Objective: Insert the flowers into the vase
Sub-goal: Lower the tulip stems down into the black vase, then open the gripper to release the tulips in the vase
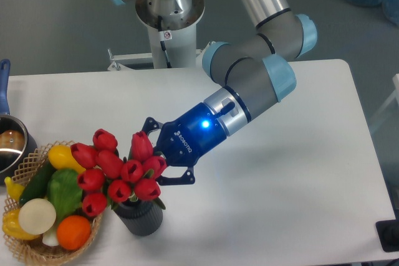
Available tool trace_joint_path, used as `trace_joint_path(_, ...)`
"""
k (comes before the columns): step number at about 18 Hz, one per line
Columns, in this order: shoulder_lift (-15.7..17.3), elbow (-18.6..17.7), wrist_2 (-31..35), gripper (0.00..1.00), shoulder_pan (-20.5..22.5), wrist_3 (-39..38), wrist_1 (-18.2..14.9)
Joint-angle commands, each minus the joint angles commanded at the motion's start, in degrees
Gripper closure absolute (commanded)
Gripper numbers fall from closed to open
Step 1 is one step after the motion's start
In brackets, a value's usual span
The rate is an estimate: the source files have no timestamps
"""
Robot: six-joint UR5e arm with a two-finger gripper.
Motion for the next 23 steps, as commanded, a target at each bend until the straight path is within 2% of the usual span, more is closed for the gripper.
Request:
trace_joint_path(12,-2.46,-0.62,3.69,0.86,-0.09,2.11,-0.09)
trace_joint_path(19,-1.23,-5.8,3.69,0.84,-0.18,5.28,-0.09)
trace_joint_path(23,-0.62,-7.56,3.69,0.77,-0.53,6.86,-0.09)
